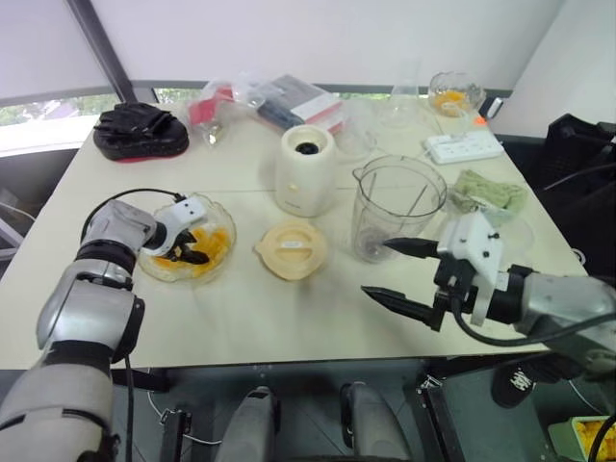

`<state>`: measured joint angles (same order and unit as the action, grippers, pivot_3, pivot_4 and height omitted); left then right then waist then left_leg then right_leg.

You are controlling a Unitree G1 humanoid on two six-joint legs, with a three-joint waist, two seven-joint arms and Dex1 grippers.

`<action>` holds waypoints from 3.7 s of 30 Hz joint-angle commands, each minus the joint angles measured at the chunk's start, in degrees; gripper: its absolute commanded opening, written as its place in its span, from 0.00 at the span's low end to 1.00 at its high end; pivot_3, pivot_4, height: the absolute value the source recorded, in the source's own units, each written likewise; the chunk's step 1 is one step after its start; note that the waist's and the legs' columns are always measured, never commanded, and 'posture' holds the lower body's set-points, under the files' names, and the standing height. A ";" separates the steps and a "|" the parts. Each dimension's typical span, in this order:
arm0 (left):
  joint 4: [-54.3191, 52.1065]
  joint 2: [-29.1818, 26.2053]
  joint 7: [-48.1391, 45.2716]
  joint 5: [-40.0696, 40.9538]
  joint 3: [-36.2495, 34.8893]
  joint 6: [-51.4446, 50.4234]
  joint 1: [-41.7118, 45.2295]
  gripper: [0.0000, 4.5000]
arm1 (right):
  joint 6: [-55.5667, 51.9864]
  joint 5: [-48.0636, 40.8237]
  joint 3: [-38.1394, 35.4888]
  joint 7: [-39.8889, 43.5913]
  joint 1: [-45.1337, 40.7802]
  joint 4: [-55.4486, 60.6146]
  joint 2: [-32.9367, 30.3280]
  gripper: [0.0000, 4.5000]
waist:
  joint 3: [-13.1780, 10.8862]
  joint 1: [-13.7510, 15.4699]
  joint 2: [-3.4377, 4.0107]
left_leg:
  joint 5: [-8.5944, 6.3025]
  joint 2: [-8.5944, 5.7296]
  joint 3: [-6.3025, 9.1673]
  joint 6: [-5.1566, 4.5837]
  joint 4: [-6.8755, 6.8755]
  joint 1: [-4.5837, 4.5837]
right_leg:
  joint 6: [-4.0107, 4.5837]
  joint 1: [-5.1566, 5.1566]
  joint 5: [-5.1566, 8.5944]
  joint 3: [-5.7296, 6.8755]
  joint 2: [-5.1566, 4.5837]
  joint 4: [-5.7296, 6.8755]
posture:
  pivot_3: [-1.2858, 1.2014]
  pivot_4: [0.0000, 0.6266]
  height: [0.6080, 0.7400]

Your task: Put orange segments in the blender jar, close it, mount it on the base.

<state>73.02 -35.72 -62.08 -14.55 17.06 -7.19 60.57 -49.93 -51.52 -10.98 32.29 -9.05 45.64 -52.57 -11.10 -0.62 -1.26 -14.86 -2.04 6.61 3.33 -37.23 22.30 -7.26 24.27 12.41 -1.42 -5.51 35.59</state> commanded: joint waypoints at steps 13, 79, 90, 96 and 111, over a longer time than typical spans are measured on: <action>-0.14 0.05 1.29 -0.09 -1.92 -0.49 -1.25 0.00 | 1.18 1.28 1.76 0.26 -1.31 1.13 0.77 0.94 | 0.01 -0.14 0.00 | 0.00 0.00 0.00 0.00 -0.04 -0.03 | 0.00 0.00 0.00 0.00 0.00 0.11 | 0.52 0.24 1.00; 3.34 33.60 -8.39 17.66 -13.19 4.58 29.59 0.40 | 21.93 2.75 0.87 -35.71 31.59 14.36 -2.05 0.94 | -0.12 0.15 -0.09 | -0.20 -0.07 -0.08 -0.36 -0.07 0.15 | -0.08 -0.04 0.04 -0.01 -0.04 -0.35 | 0.52 0.24 1.00; 2.94 33.57 -5.80 19.13 -19.13 4.41 29.90 0.99 | 26.54 -0.21 0.06 -39.09 35.45 14.36 -7.90 0.94 | -0.12 0.11 -0.10 | -0.20 -0.09 -0.05 -0.36 -0.10 0.15 | -0.14 -0.09 0.05 -0.02 -0.04 -0.35 | 0.52 0.24 1.00; -0.62 26.99 -13.85 22.43 -23.36 2.76 27.52 0.99 | 22.83 3.05 -5.05 -40.34 41.46 14.36 -4.86 0.94 | -0.12 -0.15 -0.09 | -0.20 -0.08 -0.05 -0.36 -0.10 0.12 | -0.14 -0.10 0.05 -0.02 -0.03 -0.33 | 0.52 0.24 1.00; -63.29 17.03 -11.84 26.76 -15.01 -13.47 -23.33 0.99 | 29.94 23.75 -12.85 -32.31 31.17 -18.92 16.32 0.94 | -0.10 0.29 0.13 | -0.21 0.00 -0.14 -0.35 0.02 -0.80 | 0.19 -0.89 0.14 -0.22 -0.02 -0.36 | 0.52 0.24 1.00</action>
<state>14.50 -18.81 -76.23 10.74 1.49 -19.43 37.50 -21.77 -29.57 -21.58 -0.56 22.57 28.80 -36.63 -11.21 -0.34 -1.13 -15.07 -2.04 6.48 2.98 -37.21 21.44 -7.07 23.30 12.56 -1.63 -5.53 35.22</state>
